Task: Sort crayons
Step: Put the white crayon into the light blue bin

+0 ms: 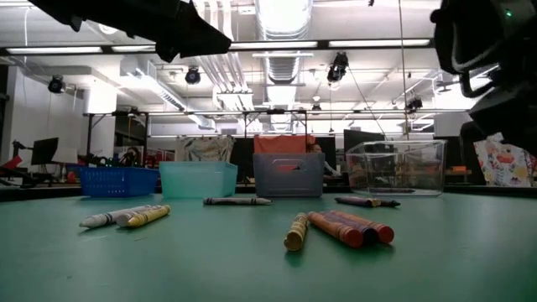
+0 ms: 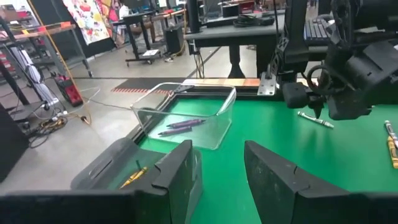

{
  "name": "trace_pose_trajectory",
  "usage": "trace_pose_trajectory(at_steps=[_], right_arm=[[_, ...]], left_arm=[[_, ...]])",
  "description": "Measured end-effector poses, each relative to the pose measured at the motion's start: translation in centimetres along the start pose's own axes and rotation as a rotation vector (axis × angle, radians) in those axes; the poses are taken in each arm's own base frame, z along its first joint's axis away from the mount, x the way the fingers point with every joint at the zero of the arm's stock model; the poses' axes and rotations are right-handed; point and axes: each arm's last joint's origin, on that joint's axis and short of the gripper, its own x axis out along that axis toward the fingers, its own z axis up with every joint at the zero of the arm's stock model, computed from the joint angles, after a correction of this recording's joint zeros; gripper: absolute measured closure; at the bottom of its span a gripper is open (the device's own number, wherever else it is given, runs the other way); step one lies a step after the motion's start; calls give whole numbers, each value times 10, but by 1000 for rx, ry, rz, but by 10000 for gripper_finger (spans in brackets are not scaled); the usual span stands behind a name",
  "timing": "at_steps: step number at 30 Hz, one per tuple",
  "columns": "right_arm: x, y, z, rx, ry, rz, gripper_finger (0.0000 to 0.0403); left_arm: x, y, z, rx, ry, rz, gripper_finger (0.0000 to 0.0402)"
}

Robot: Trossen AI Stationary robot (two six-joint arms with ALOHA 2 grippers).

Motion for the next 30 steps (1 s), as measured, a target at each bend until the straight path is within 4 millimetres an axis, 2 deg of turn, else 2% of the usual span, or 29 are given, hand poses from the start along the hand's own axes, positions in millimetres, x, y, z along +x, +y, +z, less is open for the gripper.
trace_pose_trajectory(at_steps=[12, 24, 27, 30], right_arm=[[15, -2, -3, 21, 10, -51, 282], [35, -2, 14, -46, 88, -85, 285], [34, -1, 16, -67, 88, -83, 302], [29, 0, 17, -74, 73, -75, 340]], left_arm=[[0, 0, 3, 6, -3, 1, 273], [0, 0, 2, 7, 0, 1, 273], [0, 0, 2, 7, 0, 1, 273], [0, 0, 2, 3, -1, 1, 273]])
